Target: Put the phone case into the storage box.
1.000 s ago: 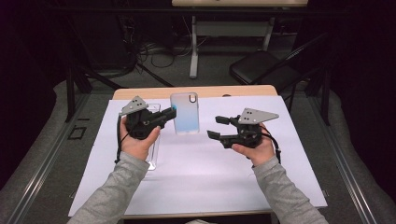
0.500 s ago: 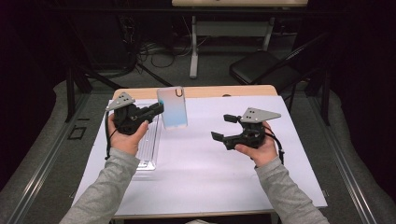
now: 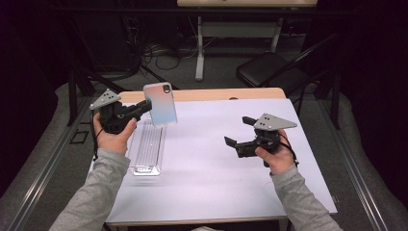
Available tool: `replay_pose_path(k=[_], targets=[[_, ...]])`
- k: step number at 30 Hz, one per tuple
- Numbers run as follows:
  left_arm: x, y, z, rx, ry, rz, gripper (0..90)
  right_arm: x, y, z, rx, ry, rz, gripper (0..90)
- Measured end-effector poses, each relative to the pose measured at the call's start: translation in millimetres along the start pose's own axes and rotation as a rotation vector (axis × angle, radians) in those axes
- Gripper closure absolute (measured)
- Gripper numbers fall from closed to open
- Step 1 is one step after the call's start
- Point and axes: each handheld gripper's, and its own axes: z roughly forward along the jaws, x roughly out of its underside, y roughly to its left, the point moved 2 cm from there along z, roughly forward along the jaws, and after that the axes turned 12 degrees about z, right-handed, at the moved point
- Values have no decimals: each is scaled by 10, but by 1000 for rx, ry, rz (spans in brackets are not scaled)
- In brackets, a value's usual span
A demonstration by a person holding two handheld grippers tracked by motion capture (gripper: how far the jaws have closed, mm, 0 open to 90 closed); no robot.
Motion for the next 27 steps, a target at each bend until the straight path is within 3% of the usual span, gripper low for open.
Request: replay_pose_path(k=[14, 27], targets=[[89, 403, -147, -96, 30, -21, 836, 124, -197, -270, 63, 15, 27, 21], [186, 606, -58, -121, 69, -13, 837, 221, -300, -367, 93, 11, 49, 21]])
